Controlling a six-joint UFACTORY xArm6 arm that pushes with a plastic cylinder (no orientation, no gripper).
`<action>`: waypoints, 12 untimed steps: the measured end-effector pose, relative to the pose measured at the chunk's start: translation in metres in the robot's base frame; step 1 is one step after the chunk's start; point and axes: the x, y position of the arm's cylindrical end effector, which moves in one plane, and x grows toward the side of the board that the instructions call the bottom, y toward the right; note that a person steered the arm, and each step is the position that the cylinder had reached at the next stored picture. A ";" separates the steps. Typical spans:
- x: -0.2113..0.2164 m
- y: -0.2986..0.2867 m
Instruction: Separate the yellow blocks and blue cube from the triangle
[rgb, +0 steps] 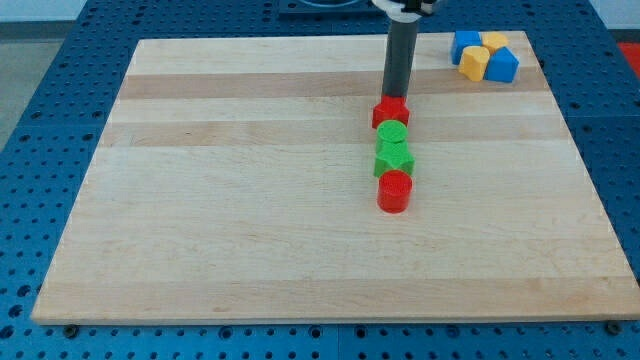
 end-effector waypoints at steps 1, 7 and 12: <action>0.000 0.000; 0.005 0.196; -0.109 0.233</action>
